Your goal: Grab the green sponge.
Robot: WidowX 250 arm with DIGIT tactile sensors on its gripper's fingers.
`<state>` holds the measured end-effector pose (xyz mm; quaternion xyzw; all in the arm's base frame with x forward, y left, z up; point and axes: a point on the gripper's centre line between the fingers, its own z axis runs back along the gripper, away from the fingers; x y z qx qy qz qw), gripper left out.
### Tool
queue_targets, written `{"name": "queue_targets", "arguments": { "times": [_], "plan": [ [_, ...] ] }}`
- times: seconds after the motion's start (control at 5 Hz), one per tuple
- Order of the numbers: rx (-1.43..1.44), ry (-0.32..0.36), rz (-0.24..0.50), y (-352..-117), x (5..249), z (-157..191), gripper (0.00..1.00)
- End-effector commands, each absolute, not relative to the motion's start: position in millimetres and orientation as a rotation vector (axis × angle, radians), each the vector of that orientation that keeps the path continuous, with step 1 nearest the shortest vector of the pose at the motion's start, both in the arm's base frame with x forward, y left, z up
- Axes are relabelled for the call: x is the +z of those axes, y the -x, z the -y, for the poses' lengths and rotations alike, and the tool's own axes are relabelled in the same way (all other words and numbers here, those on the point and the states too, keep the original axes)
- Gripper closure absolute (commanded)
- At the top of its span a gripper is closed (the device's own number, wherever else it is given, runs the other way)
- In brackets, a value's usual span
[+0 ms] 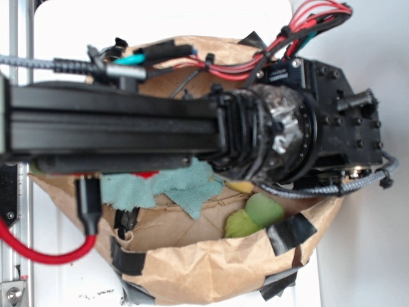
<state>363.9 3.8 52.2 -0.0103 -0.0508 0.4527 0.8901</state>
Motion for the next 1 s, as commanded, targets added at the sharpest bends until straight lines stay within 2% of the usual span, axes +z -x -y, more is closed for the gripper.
{"name": "queue_targets", "arguments": {
  "times": [0.0,0.2,0.6,0.8],
  "plan": [
    [0.9,0.061,0.187,-365.2,78.1,-6.3,1.0],
    [0.867,0.092,0.173,-356.5,99.1,-7.7,1.0],
    [0.824,0.181,0.077,-340.1,157.1,-20.1,1.0],
    [0.813,0.162,0.05,-334.3,174.9,-18.3,1.0]
  ]
}}
